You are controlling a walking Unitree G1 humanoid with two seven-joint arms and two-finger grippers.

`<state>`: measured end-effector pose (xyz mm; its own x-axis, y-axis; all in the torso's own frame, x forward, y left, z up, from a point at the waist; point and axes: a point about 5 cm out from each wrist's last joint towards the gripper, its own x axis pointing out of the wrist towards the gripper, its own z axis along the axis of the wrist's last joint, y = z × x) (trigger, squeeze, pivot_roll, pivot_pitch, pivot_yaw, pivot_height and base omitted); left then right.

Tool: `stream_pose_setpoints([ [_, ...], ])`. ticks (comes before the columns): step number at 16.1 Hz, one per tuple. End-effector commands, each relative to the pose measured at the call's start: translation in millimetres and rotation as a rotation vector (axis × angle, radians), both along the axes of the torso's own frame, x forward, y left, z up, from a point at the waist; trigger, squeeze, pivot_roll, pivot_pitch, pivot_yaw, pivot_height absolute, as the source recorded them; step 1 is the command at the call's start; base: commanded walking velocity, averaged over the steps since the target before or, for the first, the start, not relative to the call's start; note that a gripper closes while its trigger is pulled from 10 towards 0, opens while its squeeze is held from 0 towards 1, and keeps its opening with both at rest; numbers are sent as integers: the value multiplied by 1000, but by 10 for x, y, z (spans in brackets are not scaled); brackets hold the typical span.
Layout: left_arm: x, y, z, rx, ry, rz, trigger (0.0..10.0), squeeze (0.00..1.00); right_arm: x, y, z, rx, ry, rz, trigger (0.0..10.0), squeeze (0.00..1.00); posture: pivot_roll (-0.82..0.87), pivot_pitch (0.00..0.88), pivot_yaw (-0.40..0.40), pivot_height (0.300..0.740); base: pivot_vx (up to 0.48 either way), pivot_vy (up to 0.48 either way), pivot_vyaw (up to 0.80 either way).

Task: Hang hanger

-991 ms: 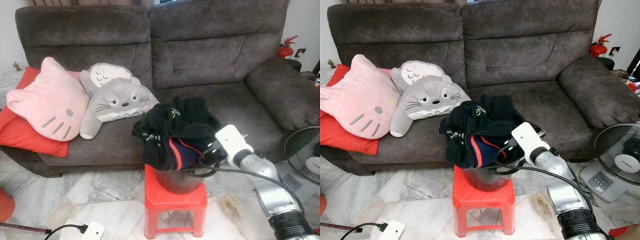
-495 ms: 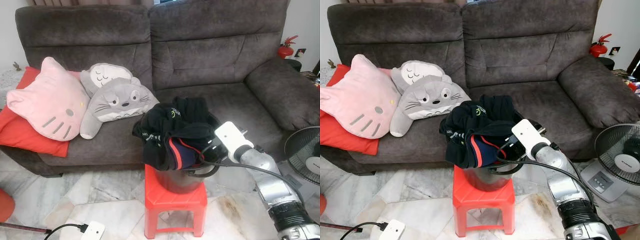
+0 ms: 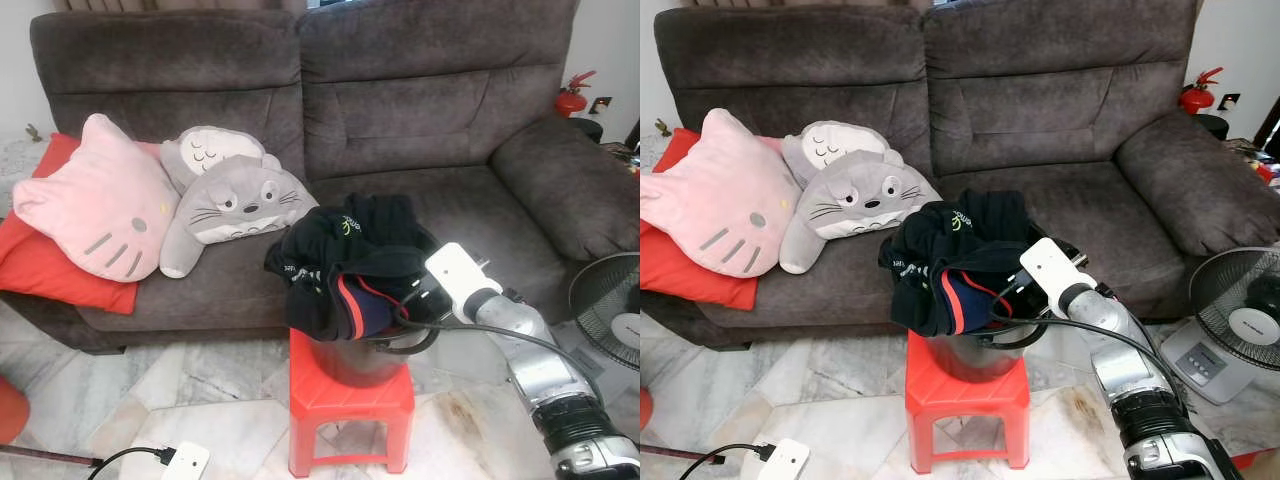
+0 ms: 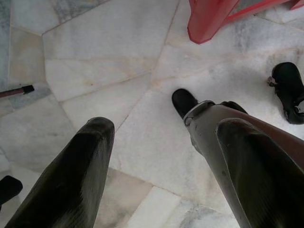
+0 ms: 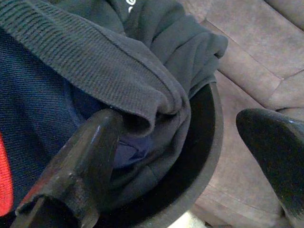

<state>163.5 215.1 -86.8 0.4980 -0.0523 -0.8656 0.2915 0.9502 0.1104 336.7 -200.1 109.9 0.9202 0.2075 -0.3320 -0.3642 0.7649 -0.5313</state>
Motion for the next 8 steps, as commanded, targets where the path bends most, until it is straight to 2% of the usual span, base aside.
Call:
stream_pose_setpoints([
  [1, -39, 31, -13, 6, 13, 18, 10000, 0, 26, 32, 34, -8, -20, 13, 10000, 0, -299, 0, 75, 740, 0, 0, 0],
  [5, -41, 35, -12, 10, 7, 19, 10000, 0, 42, 8, 16, -79, -52, 29, 10000, 0, -295, 0, 75, 740, 0, 0, 0],
  [8, -39, 36, -11, 12, 6, 20, 10000, 0, 90, -11, 18, -96, -69, 17, 10000, 0, -289, 0, 75, 740, 0, 0, 0],
])
